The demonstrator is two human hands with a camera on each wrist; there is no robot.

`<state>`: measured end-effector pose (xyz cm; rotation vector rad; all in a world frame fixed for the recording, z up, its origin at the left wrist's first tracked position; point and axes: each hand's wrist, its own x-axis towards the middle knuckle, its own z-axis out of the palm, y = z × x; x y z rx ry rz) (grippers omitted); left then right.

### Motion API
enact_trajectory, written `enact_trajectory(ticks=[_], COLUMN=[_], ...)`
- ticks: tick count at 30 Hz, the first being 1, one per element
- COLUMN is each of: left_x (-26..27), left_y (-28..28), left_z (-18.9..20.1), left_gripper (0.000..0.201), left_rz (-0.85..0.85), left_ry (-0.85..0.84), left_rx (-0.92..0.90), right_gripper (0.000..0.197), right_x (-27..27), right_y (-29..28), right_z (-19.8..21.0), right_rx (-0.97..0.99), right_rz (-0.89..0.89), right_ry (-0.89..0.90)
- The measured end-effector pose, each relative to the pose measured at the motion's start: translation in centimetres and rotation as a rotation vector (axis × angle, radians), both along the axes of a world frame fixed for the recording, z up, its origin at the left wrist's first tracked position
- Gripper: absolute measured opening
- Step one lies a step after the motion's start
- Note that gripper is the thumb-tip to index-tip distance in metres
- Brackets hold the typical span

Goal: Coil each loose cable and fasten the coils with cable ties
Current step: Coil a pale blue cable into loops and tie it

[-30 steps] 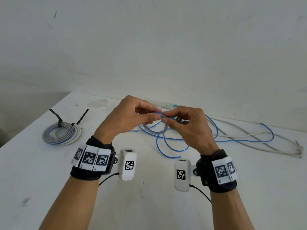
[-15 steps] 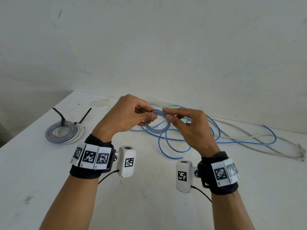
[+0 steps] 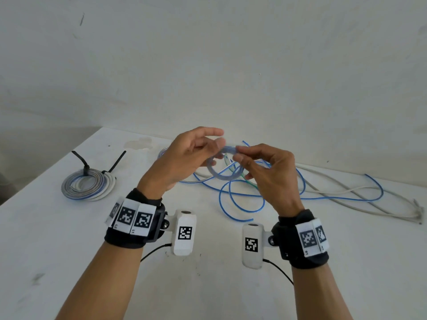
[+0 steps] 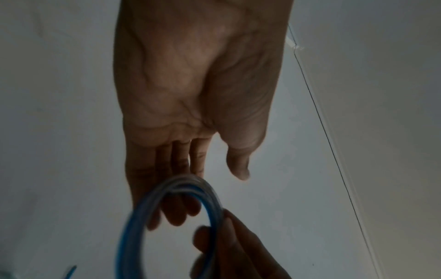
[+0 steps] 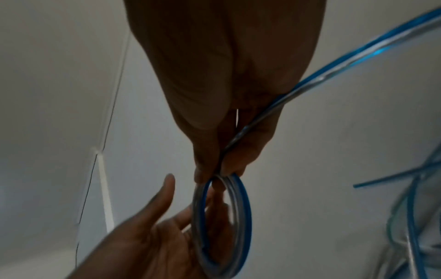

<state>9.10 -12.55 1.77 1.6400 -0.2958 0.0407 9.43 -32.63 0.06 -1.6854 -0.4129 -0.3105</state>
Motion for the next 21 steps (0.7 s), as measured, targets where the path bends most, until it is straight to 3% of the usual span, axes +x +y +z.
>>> enact_trajectory(ticks=[7, 12, 17, 21], left_x=[-0.1, -0.3, -0.1, 0.2], left_y=[-1.7, -1.6, -1.4, -1.0], left_z=[-0.5, -0.1, 0.4, 0.9], left_gripper=[0.054, 0.056, 0.055, 0.049], left_rz=[-0.025, -0.032, 0.041, 0.092], left_ry=[0.155, 0.154, 0.136, 0.122], left_rx=[0.227, 0.362, 0.142, -0.173], right_gripper=[0.012, 0.012, 0.019, 0.018], right_x=[-0.4, -0.4, -0.7, -0.6], right_y=[0.6, 0.7, 0.8, 0.8], right_z=[0.0, -0.1, 0.4, 0.6], right_rx=[-0.157, -0.223, -0.145, 0.006], right_rz=[0.066, 0.065, 0.063, -0.01], right_ry=[-0.023, -0.072, -0.106, -0.101])
